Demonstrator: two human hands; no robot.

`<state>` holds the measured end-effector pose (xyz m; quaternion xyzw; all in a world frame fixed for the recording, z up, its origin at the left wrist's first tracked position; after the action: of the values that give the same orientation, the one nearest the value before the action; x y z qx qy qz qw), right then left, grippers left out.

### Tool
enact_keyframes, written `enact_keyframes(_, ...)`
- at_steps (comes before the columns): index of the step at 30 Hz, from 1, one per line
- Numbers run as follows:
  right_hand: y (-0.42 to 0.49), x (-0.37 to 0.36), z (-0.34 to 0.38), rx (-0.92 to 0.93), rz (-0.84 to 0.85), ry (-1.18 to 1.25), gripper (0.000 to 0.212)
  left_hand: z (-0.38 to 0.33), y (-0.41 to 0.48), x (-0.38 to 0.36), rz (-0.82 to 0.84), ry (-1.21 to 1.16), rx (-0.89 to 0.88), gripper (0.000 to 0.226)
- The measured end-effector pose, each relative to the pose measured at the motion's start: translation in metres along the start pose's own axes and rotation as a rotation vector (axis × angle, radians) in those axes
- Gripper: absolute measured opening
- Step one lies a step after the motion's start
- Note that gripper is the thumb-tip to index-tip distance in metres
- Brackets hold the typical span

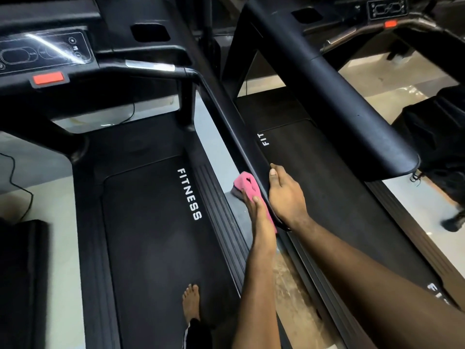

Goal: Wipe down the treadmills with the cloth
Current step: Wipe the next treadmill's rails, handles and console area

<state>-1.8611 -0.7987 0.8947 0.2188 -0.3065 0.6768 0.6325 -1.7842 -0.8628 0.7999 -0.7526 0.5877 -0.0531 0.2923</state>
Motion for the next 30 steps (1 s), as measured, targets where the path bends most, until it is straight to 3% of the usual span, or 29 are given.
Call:
enact_keyframes(3,0.000,0.000,0.000,-0.006,-0.007,0.014,0.043,-0.044,0.054,0.011,0.005,-0.016,-0.067,0.137)
enact_keyframes(7,0.001,-0.001,-0.003,-0.012,-0.004,0.012,0.043,-0.070,0.094,0.028,-0.152,-0.087,-0.189,0.101)
enact_keyframes(10,0.003,-0.003,-0.003,0.004,-0.005,0.015,0.043,-0.042,0.042,0.008,-0.082,-0.079,-0.300,0.078)
enact_keyframes(14,0.002,-0.005,-0.004,0.012,-0.008,0.004,0.044,-0.014,0.010,-0.002,-0.032,-0.112,-0.272,0.086)
enact_keyframes(21,0.001,-0.002,-0.001,-0.021,-0.007,0.007,0.042,-0.109,0.107,0.031,-0.149,-0.049,-0.242,0.093)
enact_keyframes(23,-0.001,-0.002,0.001,-0.024,-0.008,0.010,0.041,-0.111,0.086,0.025,-0.109,-0.044,-0.303,0.087)
enact_keyframes(27,0.010,0.001,0.002,-0.056,0.028,-0.089,0.033,-0.082,0.022,0.006,0.002,0.032,-0.436,0.054)
enact_keyframes(30,0.040,0.001,0.022,-0.005,-0.003,-0.182,0.028,-0.089,0.036,0.008,0.031,0.124,-0.491,0.053)
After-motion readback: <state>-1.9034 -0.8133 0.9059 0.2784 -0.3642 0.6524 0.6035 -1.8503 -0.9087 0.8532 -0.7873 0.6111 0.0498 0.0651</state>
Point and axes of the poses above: each hand's wrist, its own y-axis towards the middle knuckle, its own x-axis out of the back of the hand, z = x × y, the point moved 7 cm from there along y, towards the middle knuckle
